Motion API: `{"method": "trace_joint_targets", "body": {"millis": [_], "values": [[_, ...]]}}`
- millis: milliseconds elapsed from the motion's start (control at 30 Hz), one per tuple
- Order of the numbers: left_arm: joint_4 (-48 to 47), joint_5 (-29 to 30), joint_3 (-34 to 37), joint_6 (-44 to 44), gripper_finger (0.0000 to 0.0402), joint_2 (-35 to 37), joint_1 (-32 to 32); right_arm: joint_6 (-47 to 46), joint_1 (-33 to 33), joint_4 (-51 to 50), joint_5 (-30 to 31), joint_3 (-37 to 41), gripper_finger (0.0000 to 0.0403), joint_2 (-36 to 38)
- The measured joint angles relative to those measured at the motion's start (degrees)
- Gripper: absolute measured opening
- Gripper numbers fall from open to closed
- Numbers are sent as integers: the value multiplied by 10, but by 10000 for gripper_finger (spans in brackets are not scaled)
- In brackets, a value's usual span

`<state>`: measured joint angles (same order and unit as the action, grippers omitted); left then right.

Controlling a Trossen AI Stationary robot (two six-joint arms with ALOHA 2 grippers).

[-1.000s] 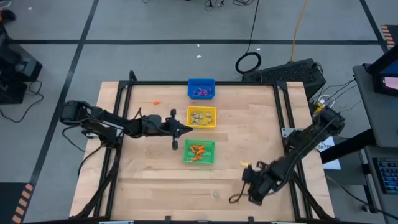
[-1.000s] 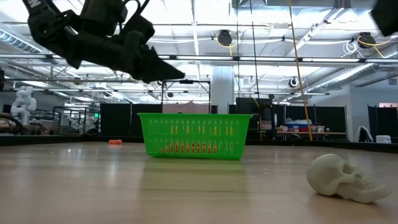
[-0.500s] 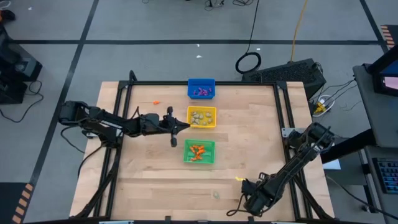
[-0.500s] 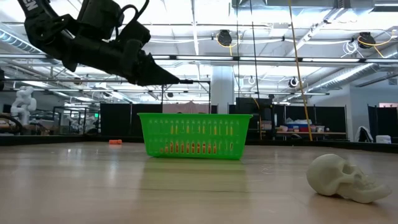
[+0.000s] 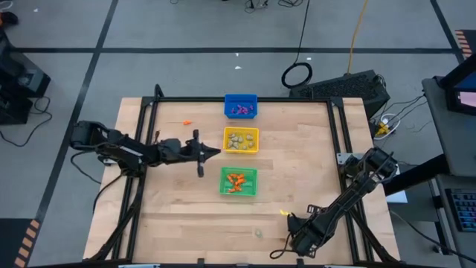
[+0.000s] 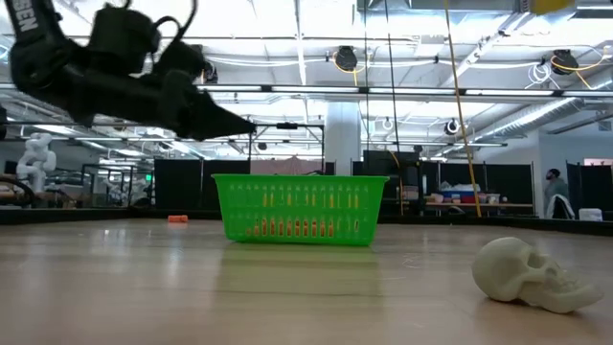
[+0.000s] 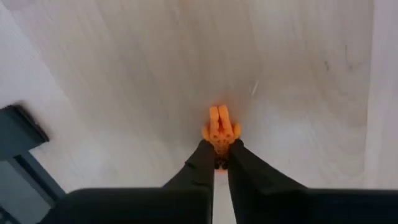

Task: Sort Halloween decoration
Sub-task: Put the orange skeleton toy into the green bin

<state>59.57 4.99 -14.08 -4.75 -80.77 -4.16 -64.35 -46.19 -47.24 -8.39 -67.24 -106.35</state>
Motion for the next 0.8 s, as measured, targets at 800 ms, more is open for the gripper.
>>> {"method": "trace_joint_targets", "body": {"millis": [800], "values": [[166, 30, 123, 15, 15, 0, 1, 257, 206, 20, 265, -122, 4, 75]]}}
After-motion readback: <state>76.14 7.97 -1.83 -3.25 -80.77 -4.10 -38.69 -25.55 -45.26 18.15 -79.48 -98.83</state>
